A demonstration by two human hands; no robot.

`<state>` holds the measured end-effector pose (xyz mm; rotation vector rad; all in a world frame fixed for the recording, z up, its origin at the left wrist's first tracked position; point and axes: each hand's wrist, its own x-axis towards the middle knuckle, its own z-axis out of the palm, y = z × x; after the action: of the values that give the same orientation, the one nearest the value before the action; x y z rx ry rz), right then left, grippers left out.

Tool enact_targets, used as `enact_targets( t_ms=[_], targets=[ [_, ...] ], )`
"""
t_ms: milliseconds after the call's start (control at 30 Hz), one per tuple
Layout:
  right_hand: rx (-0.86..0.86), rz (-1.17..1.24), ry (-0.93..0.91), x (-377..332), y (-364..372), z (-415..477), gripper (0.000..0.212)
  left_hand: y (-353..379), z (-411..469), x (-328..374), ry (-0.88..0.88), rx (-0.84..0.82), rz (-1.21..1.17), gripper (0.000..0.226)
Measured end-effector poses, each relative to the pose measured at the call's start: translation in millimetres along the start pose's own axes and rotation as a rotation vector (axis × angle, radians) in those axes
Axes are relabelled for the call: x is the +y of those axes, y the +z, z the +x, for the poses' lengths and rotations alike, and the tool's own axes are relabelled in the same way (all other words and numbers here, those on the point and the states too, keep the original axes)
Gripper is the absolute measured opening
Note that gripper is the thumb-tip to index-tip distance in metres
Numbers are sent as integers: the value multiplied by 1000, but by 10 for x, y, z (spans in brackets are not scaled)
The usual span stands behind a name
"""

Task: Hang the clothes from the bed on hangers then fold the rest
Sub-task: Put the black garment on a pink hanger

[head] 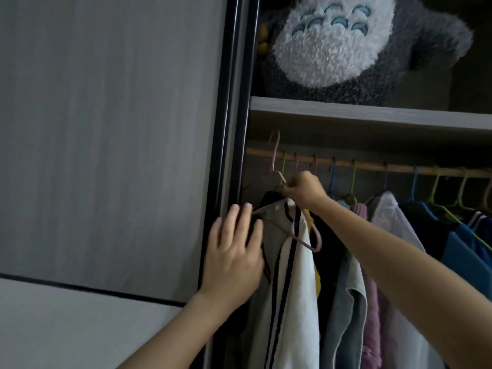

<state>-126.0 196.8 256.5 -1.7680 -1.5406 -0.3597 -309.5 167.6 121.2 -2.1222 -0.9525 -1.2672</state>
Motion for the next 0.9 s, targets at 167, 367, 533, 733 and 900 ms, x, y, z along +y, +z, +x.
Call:
enact_targets(
  t_ms=[167,367,533,733,900],
  targets=[
    [65,-129,-35,294,-422,-475,16,163,-230,-337,-33,76,226,68],
    [69,-224,44,590,-903,-1130,14,256,-274,-335,-27,153,215,54],
    [114,-313,134,982,-1251,-1801,18,291,-315,-343,-34,157,122,52],
    [218,-392,223,1579,-1786,-2783,25,136,-733,282,-197,-62,-112,54],
    [203,-360,382,1962,-2418,-3997,15,-3,-1183,1620,-47,-68,-364,62]
  ],
)
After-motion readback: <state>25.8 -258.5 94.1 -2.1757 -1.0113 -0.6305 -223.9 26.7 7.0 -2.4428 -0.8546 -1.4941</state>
